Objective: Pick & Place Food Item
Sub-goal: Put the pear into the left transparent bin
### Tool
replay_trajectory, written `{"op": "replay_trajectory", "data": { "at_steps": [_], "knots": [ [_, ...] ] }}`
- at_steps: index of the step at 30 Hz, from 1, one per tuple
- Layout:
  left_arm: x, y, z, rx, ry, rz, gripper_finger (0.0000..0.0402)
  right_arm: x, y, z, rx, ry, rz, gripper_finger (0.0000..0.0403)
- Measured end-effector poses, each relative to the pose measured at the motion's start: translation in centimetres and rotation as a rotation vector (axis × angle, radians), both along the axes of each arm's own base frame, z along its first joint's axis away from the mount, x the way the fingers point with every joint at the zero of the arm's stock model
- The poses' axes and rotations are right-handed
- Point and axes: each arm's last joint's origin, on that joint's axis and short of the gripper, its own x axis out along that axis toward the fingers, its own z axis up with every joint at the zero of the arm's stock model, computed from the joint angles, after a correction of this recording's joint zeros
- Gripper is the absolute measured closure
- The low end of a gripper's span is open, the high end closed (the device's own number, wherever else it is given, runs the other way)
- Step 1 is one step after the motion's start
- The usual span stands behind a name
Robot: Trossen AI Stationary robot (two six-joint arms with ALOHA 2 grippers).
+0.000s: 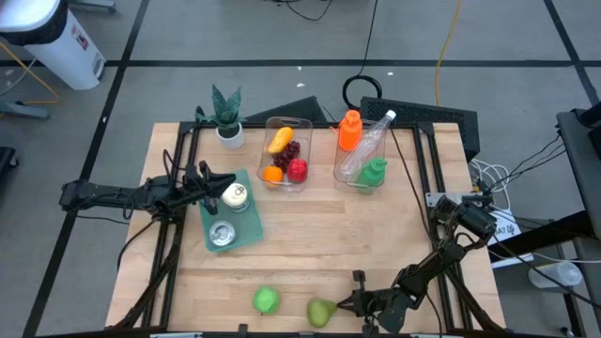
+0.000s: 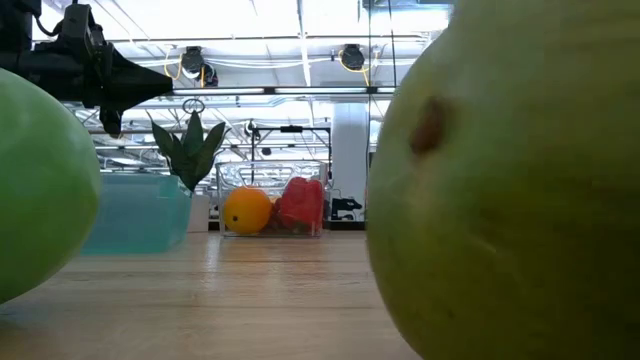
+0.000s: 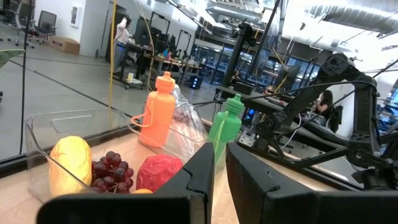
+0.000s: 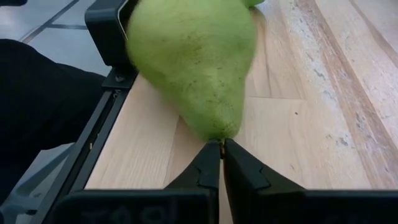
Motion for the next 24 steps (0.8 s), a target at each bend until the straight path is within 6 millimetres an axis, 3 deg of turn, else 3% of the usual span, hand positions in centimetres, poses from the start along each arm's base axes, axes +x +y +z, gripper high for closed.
{"op": "replay_trajectory", "data": {
  "at_steps": [9,17,24],
  "knots": [
    [0.0,0.0,0.0,0.0,0.0,0.0,0.0352,0.2,-0.4,0.9,0.001,-0.004,-0.004,0.04],
    [0.0,0.0,0.0,-0.001,0.0,0.0,0.0352,0.3,-2.7,6.3,-0.03,-0.01,-0.037,0.0402],
    [0.0,0.0,0.0,-0.001,0.0,0.0,0.0352,0.2,-6.5,11.3,-0.087,-0.02,-0.068,0.0402]
  ]
}}
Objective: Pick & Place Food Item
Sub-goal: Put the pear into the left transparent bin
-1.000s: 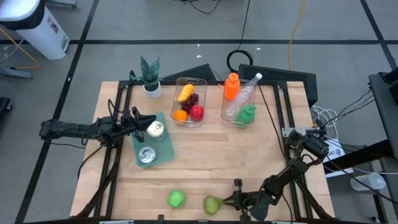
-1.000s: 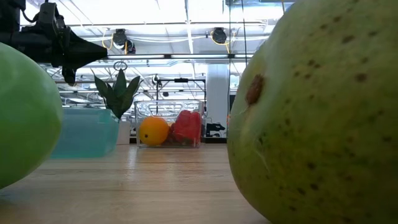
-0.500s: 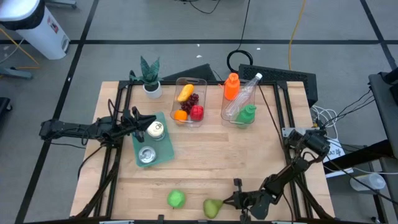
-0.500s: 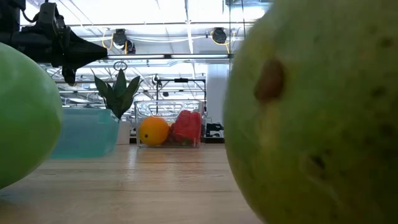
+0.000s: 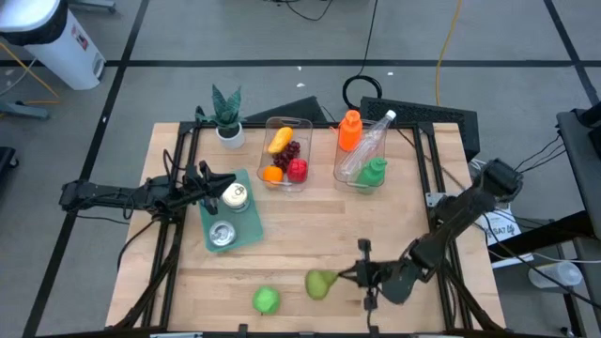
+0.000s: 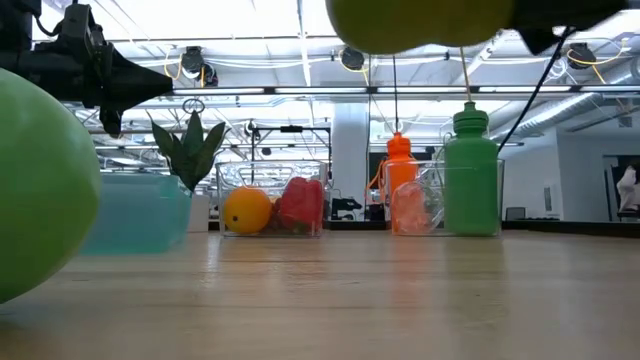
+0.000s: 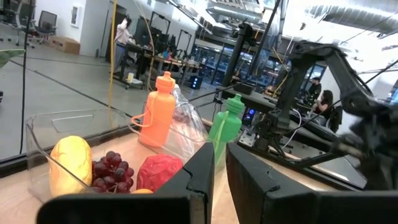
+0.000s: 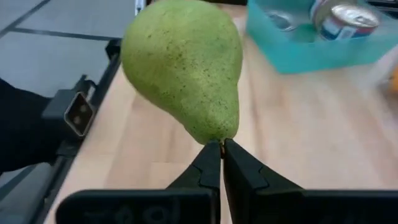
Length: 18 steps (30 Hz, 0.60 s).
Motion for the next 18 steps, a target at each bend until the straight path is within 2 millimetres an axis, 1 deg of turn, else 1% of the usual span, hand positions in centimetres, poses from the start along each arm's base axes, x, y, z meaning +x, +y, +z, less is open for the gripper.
{"op": "replay_trajectory", "data": {
  "at_steps": [5,10,13,18],
  "knots": [
    [0.0,0.0,0.0,0.0,0.001,0.0,0.0352,1.0,-3.5,3.3,-0.042,0.049,-0.011,0.0402],
    [0.0,0.0,0.0,0.0,0.0,0.0,0.0352,3.5,-6.9,7.7,-0.155,0.106,-0.04,0.0402],
    [0.0,0.0,0.0,0.001,0.001,0.0,0.0352,4.9,-9.6,10.5,-0.213,0.116,-0.079,0.0402],
    [0.0,0.0,0.0,0.001,0.0,0.0,0.0352,6.6,-14.6,14.1,-0.308,0.086,-0.133,0.0403]
  ]
}}
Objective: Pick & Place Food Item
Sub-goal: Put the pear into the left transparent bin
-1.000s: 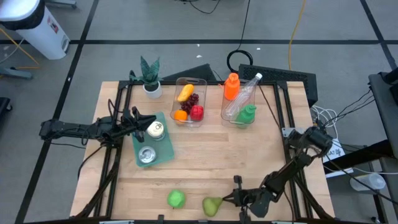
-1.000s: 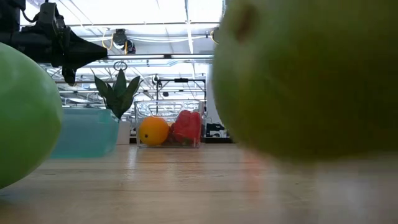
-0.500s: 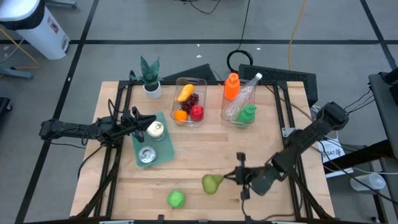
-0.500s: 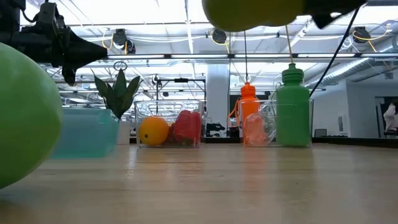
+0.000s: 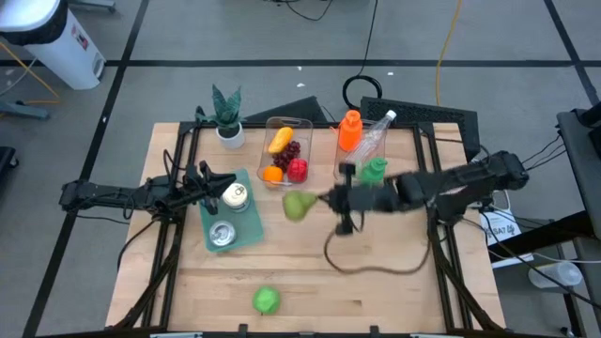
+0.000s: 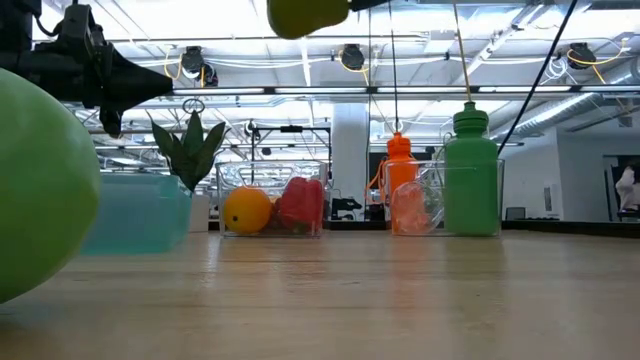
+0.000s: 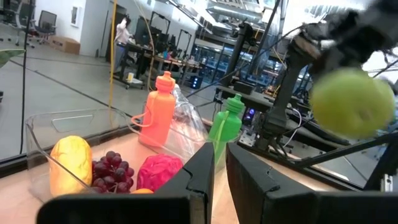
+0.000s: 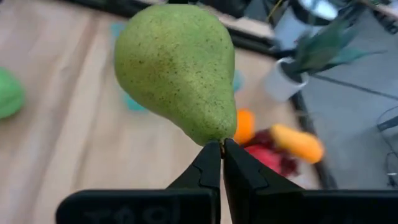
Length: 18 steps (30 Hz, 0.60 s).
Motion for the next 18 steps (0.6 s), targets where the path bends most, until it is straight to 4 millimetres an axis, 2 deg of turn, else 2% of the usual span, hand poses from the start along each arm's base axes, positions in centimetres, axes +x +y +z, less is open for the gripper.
{"op": "replay_trajectory", "data": {
  "at_steps": [3,6,11,14,18],
  "knots": [
    [0.0,0.0,-0.1,0.006,0.01,0.0,0.0352,0.8,-3.3,1.4,-0.019,-0.035,-0.044,0.0403],
    [0.0,0.0,-0.1,0.03,0.019,0.004,0.0352,1.9,-6.9,1.2,-0.008,-0.034,-0.117,0.0403],
    [0.0,0.0,-0.1,0.035,0.023,0.009,0.0352,3.1,-12.7,-1.1,0.05,0.043,-0.241,0.0403],
    [0.0,0.0,-0.2,0.049,0.037,0.018,0.0352,4.1,-15.2,-3.1,0.055,0.123,-0.298,0.0403],
    [0.0,0.1,-0.3,0.047,0.054,0.045,0.0352,5.4,-18.2,-4.2,0.064,0.177,-0.342,0.0403]
  ]
}}
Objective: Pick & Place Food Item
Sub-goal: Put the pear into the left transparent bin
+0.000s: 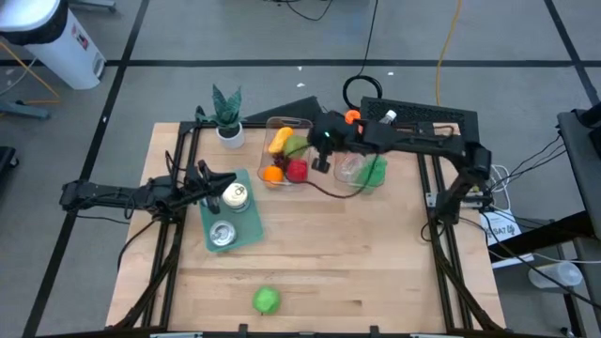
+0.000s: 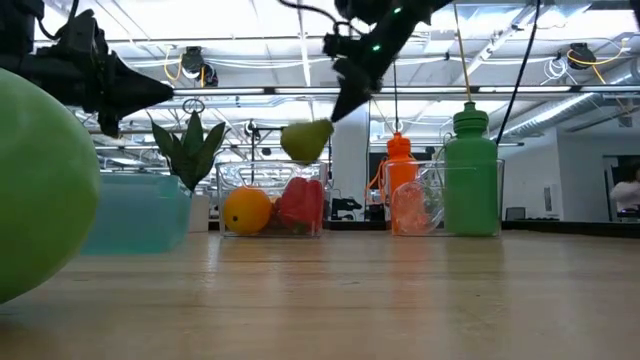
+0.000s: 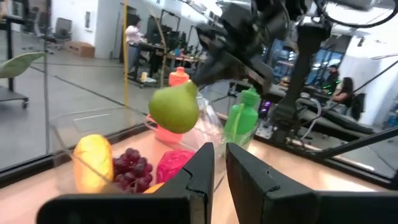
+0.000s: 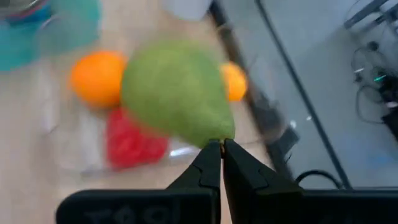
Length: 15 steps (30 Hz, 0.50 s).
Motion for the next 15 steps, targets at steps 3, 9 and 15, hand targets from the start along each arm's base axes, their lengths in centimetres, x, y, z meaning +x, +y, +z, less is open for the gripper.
{"op": "replay_trajectory", "data": {
  "at_steps": [3,9,15],
  "knots": [
    [0.0,0.0,-0.1,-0.001,0.012,0.014,0.0352,1.6,-1.9,-0.3,-0.021,0.014,-0.011,0.0403],
    [0.0,0.1,-0.5,0.004,0.05,0.02,0.0352,4.1,-4.4,-1.9,-0.007,0.115,-0.019,0.0403],
    [0.1,0.1,-0.9,-0.002,0.09,0.021,0.0352,5.1,-5.4,-4.4,0.012,0.202,-0.02,0.0403]
  ]
}}
